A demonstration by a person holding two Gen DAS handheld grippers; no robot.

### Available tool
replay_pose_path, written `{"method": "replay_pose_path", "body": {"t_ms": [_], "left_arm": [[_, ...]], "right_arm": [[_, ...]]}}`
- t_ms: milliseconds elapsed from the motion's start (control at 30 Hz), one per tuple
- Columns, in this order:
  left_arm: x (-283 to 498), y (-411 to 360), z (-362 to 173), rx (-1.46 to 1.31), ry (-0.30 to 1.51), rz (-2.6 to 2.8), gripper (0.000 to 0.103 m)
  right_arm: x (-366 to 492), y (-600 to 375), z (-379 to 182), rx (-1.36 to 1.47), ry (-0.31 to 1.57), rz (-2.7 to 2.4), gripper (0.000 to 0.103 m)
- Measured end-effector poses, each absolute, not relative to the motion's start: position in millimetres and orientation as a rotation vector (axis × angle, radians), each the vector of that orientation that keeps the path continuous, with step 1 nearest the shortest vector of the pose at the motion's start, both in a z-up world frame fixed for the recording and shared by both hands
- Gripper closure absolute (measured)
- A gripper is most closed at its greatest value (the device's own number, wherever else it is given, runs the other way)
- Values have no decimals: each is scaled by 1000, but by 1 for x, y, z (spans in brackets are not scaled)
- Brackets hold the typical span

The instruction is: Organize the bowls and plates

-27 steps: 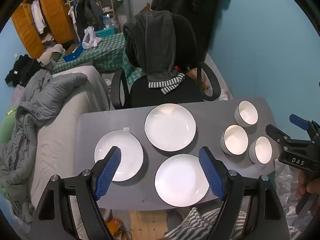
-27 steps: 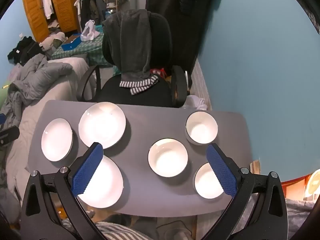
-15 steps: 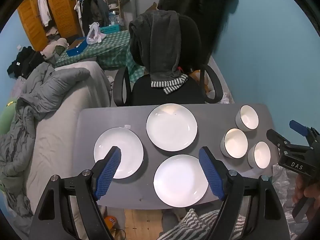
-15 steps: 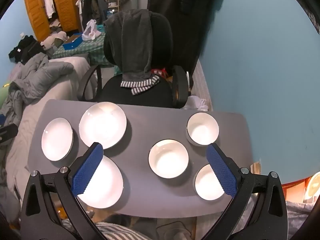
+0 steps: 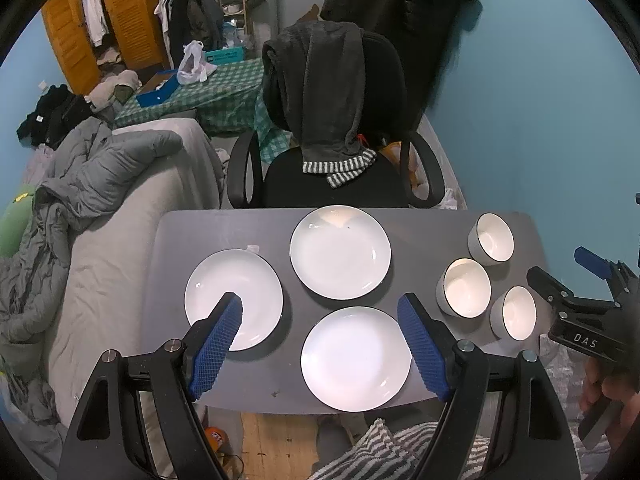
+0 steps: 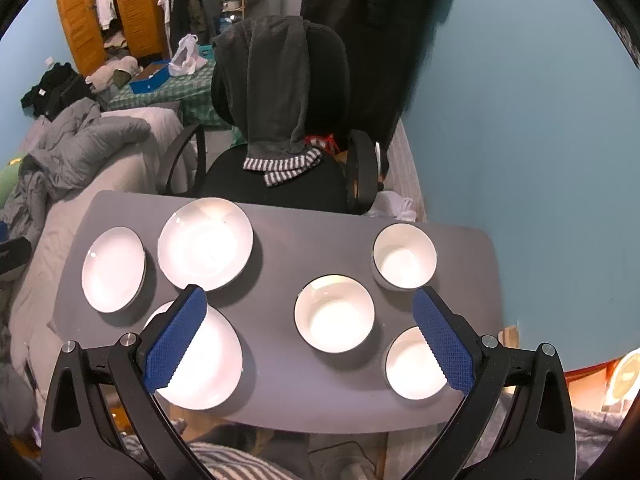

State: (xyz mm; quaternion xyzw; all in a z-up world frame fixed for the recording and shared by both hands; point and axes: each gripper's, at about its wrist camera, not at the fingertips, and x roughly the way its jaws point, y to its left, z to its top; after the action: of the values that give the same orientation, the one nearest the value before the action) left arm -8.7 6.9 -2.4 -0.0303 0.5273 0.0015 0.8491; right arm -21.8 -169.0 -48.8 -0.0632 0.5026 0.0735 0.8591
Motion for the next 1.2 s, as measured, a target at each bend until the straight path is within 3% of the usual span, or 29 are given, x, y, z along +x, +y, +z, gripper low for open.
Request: {"method": "replay_pose_path", "body": {"t_ms": [1200], "left_arm": [[-16, 2, 4, -67, 1107, -19, 22]], "right_arm": [[-26, -173, -49, -78, 1071, 180, 2]]}}
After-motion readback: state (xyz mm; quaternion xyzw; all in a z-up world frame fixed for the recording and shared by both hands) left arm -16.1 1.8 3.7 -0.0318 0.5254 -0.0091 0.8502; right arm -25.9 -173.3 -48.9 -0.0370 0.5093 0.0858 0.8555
